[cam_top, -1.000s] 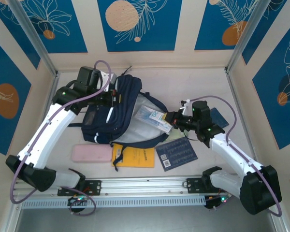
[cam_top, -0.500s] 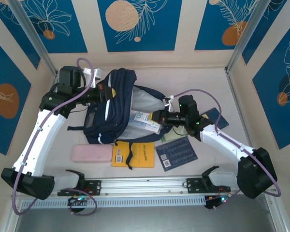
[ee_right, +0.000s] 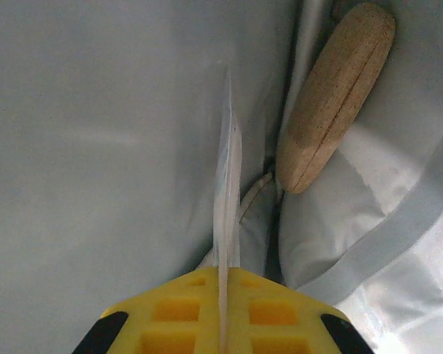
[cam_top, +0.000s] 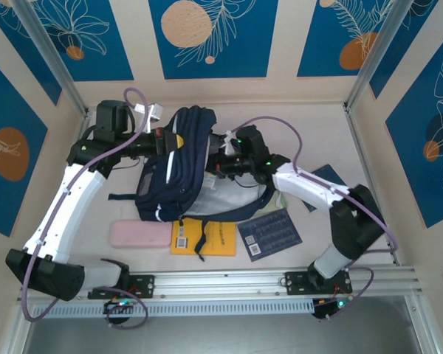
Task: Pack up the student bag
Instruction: Place the pencil case in the student bag, then close the student bag at the middle-left of the table.
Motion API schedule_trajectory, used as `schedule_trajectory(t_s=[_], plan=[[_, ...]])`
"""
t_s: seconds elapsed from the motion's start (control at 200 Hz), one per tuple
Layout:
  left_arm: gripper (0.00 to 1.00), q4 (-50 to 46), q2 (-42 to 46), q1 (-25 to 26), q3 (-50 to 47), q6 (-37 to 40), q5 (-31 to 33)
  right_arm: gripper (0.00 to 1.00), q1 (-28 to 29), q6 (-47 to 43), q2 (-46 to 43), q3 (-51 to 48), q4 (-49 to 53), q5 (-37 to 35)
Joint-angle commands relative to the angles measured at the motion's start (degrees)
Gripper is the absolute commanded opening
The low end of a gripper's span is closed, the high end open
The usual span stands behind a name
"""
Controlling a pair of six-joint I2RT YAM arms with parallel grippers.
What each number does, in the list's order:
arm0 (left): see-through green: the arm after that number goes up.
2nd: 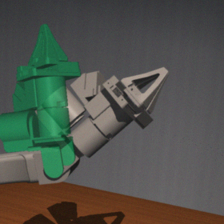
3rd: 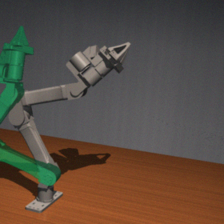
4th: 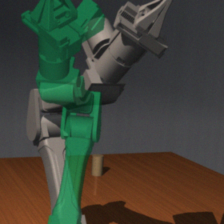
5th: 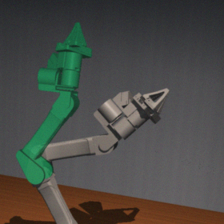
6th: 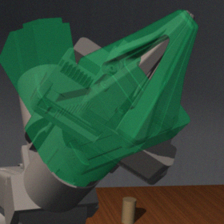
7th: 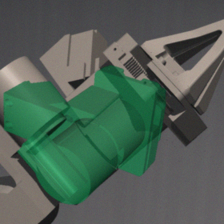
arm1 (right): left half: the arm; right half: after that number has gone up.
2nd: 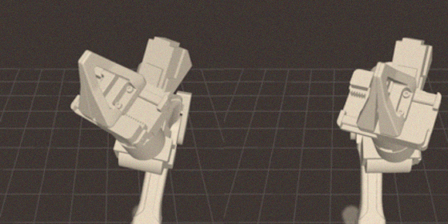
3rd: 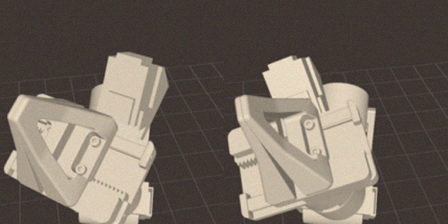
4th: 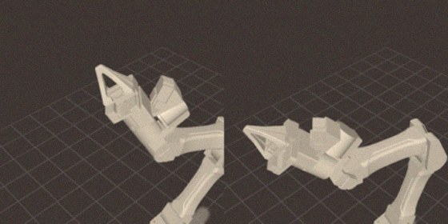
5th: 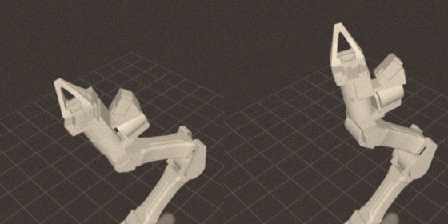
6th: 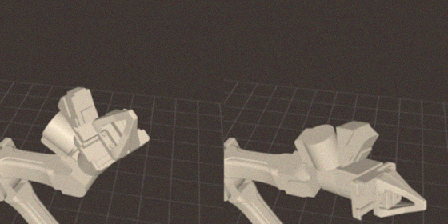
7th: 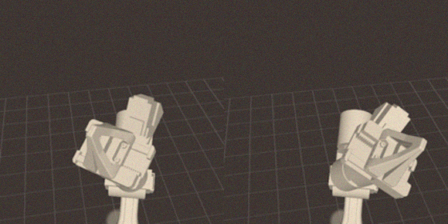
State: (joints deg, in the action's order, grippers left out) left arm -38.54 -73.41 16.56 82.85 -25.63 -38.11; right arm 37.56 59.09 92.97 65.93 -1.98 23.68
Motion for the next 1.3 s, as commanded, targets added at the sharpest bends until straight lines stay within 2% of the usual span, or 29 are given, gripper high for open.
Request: schedule_trajectory(t_s=[0.0,0.125,0.3,0.45,0.56,0.74,0.835,0.915,1.15,1.295], plan=[[0.00,9.84,0.96,-0.15,2.27,1.22,-4.13,0.10,2.55,0.16,6.05,5.60,0.65,-2.06],[0.00,9.05,0.82,-0.15,2.32,2.07,-3.48,0.17,5.66,-1.44,14.46,13.75,4.37,-3.61],[0.00,8.57,0.50,-0.19,2.19,2.59,-3.10,0.48,8.08,-3.16,21.38,19.47,6.26,-5.85],[0.00,8.22,0.37,-0.19,2.06,2.77,-2.48,0.67,8.41,-6.47,19.60,19.58,6.85,-6.63],[0.00,7.39,0.41,-0.13,1.88,3.41,-0.66,0.77,8.39,-11.46,13.95,18.36,10.74,-12.07],[0.00,4.95,0.38,-0.19,1.48,6.21,5.38,0.81,8.51,-19.56,6.44,18.07,22.28,-24.51],[0.00,4.36,0.86,-0.13,0.28,7.69,11.91,0.81,9.62,-24.04,3.86,17.72,27.96,-35.59],[0.00,4.44,0.94,-0.19,-0.70,8.86,17.48,0.82,9.55,-25.00,0.85,15.28,29.49,-41.03],[0.00,5.72,-1.48,-0.30,-0.24,12.64,27.08,0.82,8.00,-25.86,-13.32,3.09,26.03,-43.22],[0.00,7.09,-4.90,-0.34,0.77,13.84,36.19,0.81,5.58,-24.81,-21.77,-3.64,26.85,-43.34]])
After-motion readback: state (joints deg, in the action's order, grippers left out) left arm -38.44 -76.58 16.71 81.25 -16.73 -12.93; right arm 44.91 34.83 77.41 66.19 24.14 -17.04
